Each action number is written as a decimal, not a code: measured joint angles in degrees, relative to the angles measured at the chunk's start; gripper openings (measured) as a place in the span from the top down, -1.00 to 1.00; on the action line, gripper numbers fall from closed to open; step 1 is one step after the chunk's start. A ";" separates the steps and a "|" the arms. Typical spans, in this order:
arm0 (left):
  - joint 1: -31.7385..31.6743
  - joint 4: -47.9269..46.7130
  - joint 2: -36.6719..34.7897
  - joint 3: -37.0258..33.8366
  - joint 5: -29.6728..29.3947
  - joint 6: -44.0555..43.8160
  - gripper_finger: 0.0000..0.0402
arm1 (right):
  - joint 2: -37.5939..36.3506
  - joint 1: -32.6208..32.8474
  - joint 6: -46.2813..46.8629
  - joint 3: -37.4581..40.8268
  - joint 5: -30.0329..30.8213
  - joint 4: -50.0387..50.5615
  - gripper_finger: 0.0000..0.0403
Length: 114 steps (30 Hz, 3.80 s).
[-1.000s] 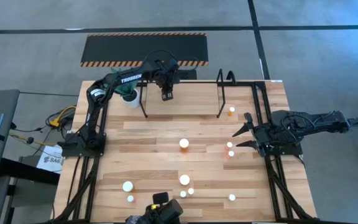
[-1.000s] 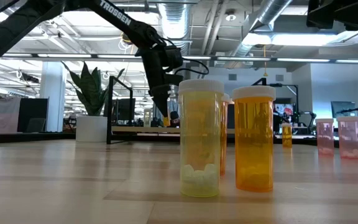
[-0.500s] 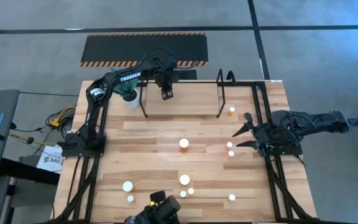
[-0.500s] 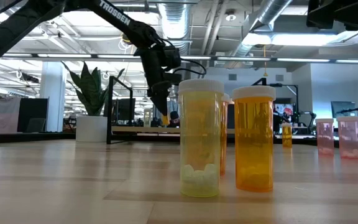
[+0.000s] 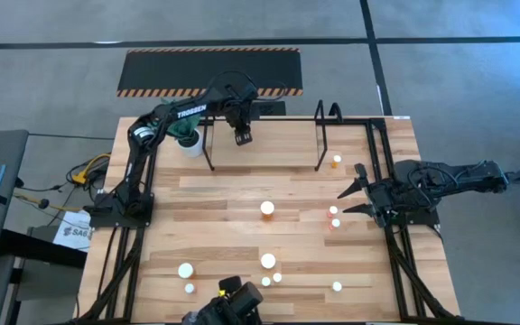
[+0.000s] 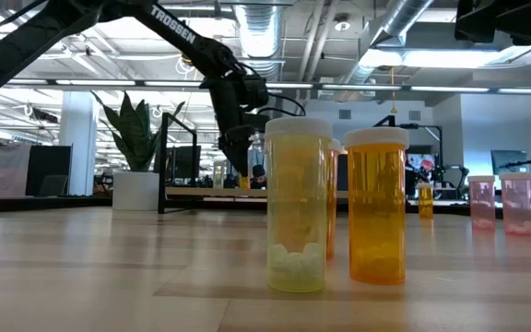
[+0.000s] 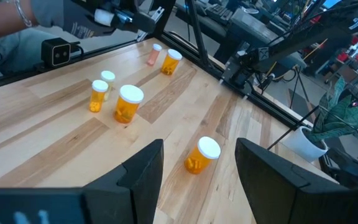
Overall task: Pick and place medicine bottles onto shelf by color
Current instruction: Put the middle left small orange pill bottle on the shelf, then put the top right big orange pill bottle on the shelf
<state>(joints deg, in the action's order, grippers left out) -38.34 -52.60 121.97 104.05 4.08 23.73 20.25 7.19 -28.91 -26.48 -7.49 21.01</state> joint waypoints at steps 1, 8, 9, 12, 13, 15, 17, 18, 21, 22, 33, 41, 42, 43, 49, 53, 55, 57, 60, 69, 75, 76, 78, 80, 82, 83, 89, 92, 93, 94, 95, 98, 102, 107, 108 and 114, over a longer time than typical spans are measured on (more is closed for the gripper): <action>-0.03 0.12 0.00 0.00 -0.02 0.01 0.45 | -0.02 0.01 0.01 0.00 0.00 0.01 -0.11; -0.31 1.79 0.00 0.02 0.33 -0.01 0.45 | -0.01 0.00 0.00 0.00 0.00 0.00 -0.11; -0.33 1.80 0.00 0.02 0.45 -0.04 0.45 | -0.01 0.01 0.00 0.00 0.00 0.00 -0.11; -0.34 1.82 0.00 0.02 0.55 0.08 0.42 | 0.00 0.00 0.00 0.00 0.00 0.00 -0.11; -0.34 1.77 0.00 0.02 0.57 0.11 0.40 | 0.00 0.01 0.00 0.00 0.00 -0.01 -0.11; -0.34 1.60 0.00 0.02 0.53 0.19 0.38 | 0.00 -0.01 0.00 0.00 0.00 0.01 -0.11; -0.34 1.39 0.00 0.02 0.50 0.21 0.37 | 0.00 0.00 0.00 0.00 0.00 -0.01 -0.11; -0.34 1.44 0.00 0.02 0.48 0.31 0.36 | -0.01 0.00 0.00 0.00 0.00 0.00 -0.11; -0.34 2.03 0.00 0.02 -0.01 0.86 0.36 | -0.02 0.00 0.00 0.00 0.00 0.01 -0.11; -0.34 2.34 0.00 0.02 -0.07 0.88 0.36 | 0.00 0.01 0.00 0.00 0.00 -0.01 -0.11; -0.34 5.19 0.00 0.04 -0.24 1.53 0.36 | -0.01 0.00 0.00 0.00 0.00 0.01 -0.11; -0.34 6.78 0.00 0.04 -0.12 1.55 0.36 | 0.00 -0.01 0.00 0.00 0.00 -0.01 -0.11; -0.34 7.09 0.00 0.04 0.20 1.55 0.36 | 0.00 0.00 0.00 0.00 0.00 0.00 -0.11; -0.30 7.35 0.00 0.10 0.64 1.61 0.36 | 0.00 0.00 0.00 0.00 0.00 -0.01 -0.11; 0.79 8.33 0.02 2.78 1.70 4.20 0.36 | 0.00 -0.01 0.00 0.00 0.00 0.01 -0.11; 2.51 8.04 -0.02 5.91 1.93 4.52 0.36 | 0.00 0.01 0.00 0.00 0.00 -0.01 -0.11; 3.64 5.71 -0.02 7.68 2.73 3.79 0.36 | 0.00 0.01 0.00 0.00 0.00 -0.01 -0.11; 5.17 3.23 -0.02 9.43 4.08 1.51 0.36 | -0.02 -0.01 0.00 0.00 0.00 -0.01 -0.11; 7.96 -0.45 -0.10 9.97 4.70 -2.93 0.36 | 0.00 -0.01 0.00 0.00 0.00 0.01 -0.11; 20.22 -4.71 -0.54 9.90 0.83 -10.88 0.36 | -0.01 0.00 0.01 0.00 0.00 -0.01 -0.11; 28.55 -5.69 -1.52 6.97 -6.63 -17.48 0.36 | 0.00 -0.01 0.00 0.00 0.00 0.01 -0.11; 29.67 -5.90 -2.04 5.65 -7.82 -19.26 0.36 | -0.02 0.01 0.00 0.00 0.00 0.01 -0.11; 31.81 -3.39 -3.76 2.13 -9.94 -22.59 0.36 | -0.01 -0.01 0.00 0.00 0.00 -0.01 -0.11; 33.89 -0.44 -5.97 -2.08 -12.20 -25.47 0.36 | -0.02 0.01 0.01 0.00 0.00 0.00 -0.11; 35.83 3.65 -8.30 -6.52 -14.81 -27.99 0.36 | 0.00 0.00 0.00 0.00 0.00 0.01 -0.11; 36.72 5.88 -9.65 -8.86 -16.21 -29.19 0.36 | 0.00 0.01 0.00 0.00 0.00 0.01 -0.11; 40.26 18.52 -16.01 -21.90 -20.00 -37.86 0.35 | -0.02 0.00 0.00 0.00 0.00 -0.01 -0.11; 41.85 24.69 -17.55 -26.36 -20.55 -40.80 0.22 | -0.01 0.01 0.00 0.00 0.00 0.00 -0.11; 42.36 25.75 -17.83 -27.29 -20.57 -41.42 0.14 | -0.02 0.01 0.00 0.00 0.00 0.00 -0.11; 42.81 26.31 -17.88 -27.73 -20.57 -41.90 0.06 | 0.00 0.01 0.00 0.00 0.00 -0.01 -0.11; 43.30 26.45 -17.88 -27.82 -20.57 -42.08 -0.03 | 0.00 0.01 0.00 0.00 0.00 0.01 -0.11; 44.86 27.39 -17.88 -27.85 -21.86 -41.22 -0.29 | -0.01 0.00 0.00 0.00 0.00 -0.01 -0.11; 46.75 28.25 -17.88 -27.85 -25.17 -37.66 -0.49 | -0.01 0.00 0.00 0.00 0.00 0.00 -0.11; 46.55 32.45 -17.90 -31.52 -24.64 -36.84 -0.52 | 0.00 0.00 0.00 0.00 0.00 0.01 -0.11; 46.41 34.01 -17.90 -32.54 -23.96 -36.82 -0.52 | -0.02 -0.01 0.00 0.00 0.00 0.01 -0.11; 46.24 43.36 -17.88 -38.16 -23.12 -33.59 -0.53 | -0.01 -0.01 0.00 0.00 0.00 0.00 -0.11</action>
<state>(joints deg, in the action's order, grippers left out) 7.91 -9.24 104.09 65.89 -19.05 -9.86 20.24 7.18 -28.91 -26.48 -7.49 21.00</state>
